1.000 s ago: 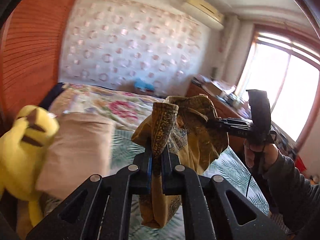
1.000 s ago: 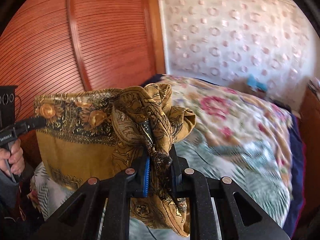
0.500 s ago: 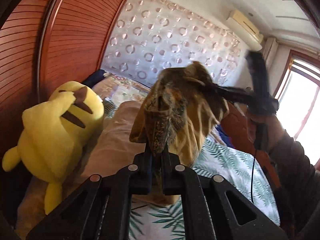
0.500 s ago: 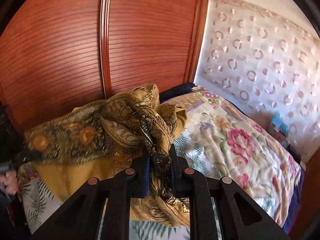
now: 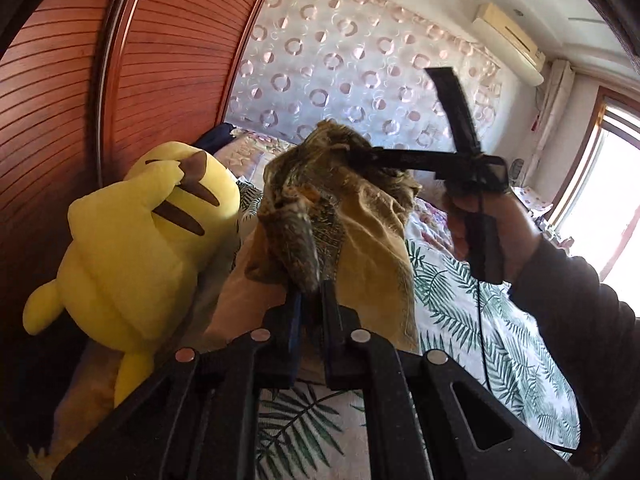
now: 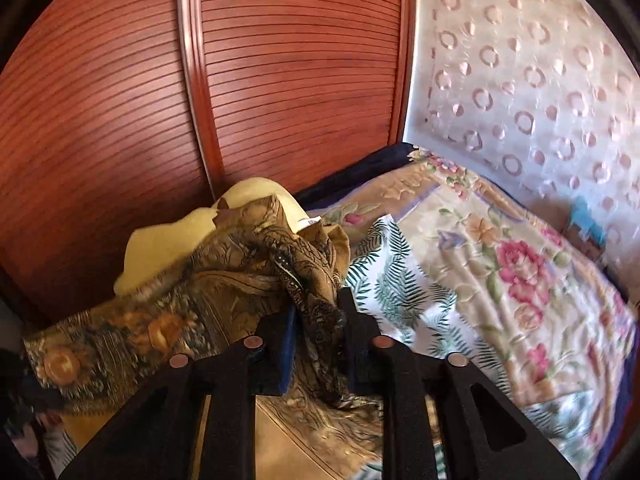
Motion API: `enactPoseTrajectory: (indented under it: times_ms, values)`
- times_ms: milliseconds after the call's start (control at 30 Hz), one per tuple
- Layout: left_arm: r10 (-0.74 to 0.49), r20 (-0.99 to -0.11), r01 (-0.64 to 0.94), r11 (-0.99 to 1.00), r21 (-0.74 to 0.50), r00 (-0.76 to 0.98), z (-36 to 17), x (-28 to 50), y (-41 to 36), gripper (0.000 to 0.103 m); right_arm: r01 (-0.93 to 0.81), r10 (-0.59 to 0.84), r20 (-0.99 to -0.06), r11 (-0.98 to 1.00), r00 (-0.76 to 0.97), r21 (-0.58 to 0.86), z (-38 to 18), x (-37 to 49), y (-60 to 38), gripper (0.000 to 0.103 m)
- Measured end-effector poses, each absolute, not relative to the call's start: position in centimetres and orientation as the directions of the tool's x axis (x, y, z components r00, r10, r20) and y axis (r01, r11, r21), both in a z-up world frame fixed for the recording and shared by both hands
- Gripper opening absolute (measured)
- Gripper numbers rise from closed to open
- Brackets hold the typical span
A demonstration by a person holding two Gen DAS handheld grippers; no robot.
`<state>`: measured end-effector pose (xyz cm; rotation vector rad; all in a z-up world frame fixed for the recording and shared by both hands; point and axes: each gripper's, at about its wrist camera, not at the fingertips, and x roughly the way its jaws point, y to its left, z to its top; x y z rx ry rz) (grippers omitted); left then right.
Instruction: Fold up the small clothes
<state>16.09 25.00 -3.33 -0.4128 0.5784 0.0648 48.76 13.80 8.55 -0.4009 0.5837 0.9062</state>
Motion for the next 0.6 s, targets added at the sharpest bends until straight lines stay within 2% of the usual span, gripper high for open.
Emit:
enactPoseTrajectory:
  times_ms: [33, 67, 100, 133, 167, 233, 300, 400, 600]
  values:
    - [-0.049, -0.546, -0.174, 0.921, -0.349, 0.837, -3.2, 15.8, 24.8, 0.024, -0.822, 0.618, -0.625, 0.565, 0.477, -0.068, 8.1, 48.9, 13.7, 0.029]
    - [-0.047, -0.538, -0.165, 0.926, -0.339, 0.842, -2.9, 15.5, 24.7, 0.028, -0.82, 0.624, -0.624, 0.571, 0.471, -0.047, 7.8, 49.2, 13.8, 0.035]
    - [-0.039, -0.526, -0.158, 0.933, -0.325, 0.85, -2.5, 15.1, 24.5, 0.04, -0.816, 0.63, -0.616, 0.577, 0.474, -0.038, 7.7, 49.1, 13.8, 0.039]
    - [-0.033, -0.518, -0.153, 0.938, -0.312, 0.855, -2.3, 15.0, 24.4, 0.046, -0.809, 0.635, -0.601, 0.586, 0.486, -0.036, 7.8, 49.1, 13.7, 0.049]
    - [-0.026, -0.509, -0.142, 0.947, -0.289, 0.861, -1.9, 14.8, 24.1, 0.046, -0.804, 0.642, -0.583, 0.593, 0.498, -0.033, 8.0, 49.0, 13.4, 0.06]
    - [-0.024, -0.509, -0.128, 0.957, -0.261, 0.861, -1.5, 14.9, 23.6, 0.057, -0.799, 0.657, -0.556, 0.601, 0.509, -0.02, 8.6, 48.8, 12.5, 0.072]
    - [-0.02, -0.516, -0.121, 0.964, -0.238, 0.856, -1.6, 15.7, 23.1, 0.062, -0.775, 0.647, -0.534, 0.632, 0.545, -0.025, 8.9, 48.5, 11.4, 0.074]
    - [-0.016, -0.548, -0.124, 0.968, -0.218, 0.836, -2.4, 17.2, 22.5, 0.062, -0.771, 0.632, -0.546, 0.635, 0.551, -0.044, 8.3, 48.1, 10.4, 0.074]
    - [0.009, -0.642, -0.15, 0.975, -0.165, 0.767, -5.1, 19.2, 21.5, 0.062, -0.749, 0.564, -0.62, 0.66, 0.545, -0.057, 5.2, 49.2, 9.0, 0.074]
